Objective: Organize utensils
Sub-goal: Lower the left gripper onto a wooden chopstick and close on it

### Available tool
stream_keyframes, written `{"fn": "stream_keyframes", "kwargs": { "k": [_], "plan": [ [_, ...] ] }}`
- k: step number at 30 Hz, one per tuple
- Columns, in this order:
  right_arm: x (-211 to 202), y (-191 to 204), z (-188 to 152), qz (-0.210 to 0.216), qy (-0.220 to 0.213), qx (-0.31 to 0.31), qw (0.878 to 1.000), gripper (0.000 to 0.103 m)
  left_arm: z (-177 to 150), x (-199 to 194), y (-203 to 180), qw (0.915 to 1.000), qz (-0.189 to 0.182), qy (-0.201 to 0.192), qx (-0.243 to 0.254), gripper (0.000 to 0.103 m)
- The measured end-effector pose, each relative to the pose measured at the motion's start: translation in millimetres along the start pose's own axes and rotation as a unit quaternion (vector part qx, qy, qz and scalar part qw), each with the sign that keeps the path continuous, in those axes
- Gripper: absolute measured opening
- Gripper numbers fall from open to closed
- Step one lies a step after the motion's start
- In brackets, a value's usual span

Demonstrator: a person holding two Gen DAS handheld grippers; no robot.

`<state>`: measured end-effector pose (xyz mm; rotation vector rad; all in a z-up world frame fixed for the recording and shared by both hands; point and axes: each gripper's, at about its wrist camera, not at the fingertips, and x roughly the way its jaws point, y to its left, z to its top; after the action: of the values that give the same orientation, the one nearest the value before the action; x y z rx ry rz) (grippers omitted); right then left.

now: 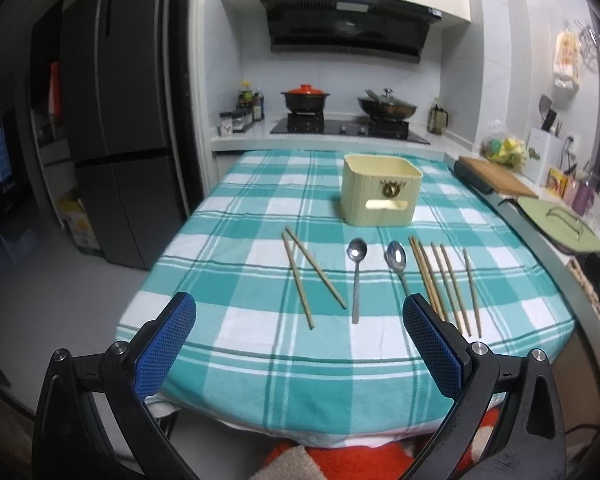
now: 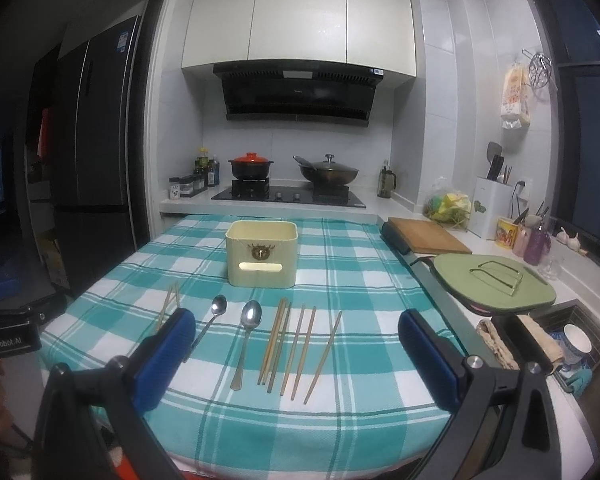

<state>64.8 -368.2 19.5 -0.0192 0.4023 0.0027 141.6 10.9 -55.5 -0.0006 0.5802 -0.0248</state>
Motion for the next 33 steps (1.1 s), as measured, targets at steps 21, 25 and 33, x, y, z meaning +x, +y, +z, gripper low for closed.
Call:
{"fn": "stream_keyframes", "kwargs": {
  "k": [21,25,33],
  "plan": [
    [191,-72,-63,-0.018,0.229,0.11,0.967,0.103,17,217,34,0.9874,0.006,0.158,-0.009,0.103],
    [214,-70,-58,-0.031,0.231,0.075,0.969,0.103,14,255,37,0.98,0.009,0.195,-0.039,0.103],
    [261,-69,-55,-0.038,0.24,0.043,0.969,0.1,-1,291,38,0.9719,0.035,0.23,-0.034,0.103]
  ]
}}
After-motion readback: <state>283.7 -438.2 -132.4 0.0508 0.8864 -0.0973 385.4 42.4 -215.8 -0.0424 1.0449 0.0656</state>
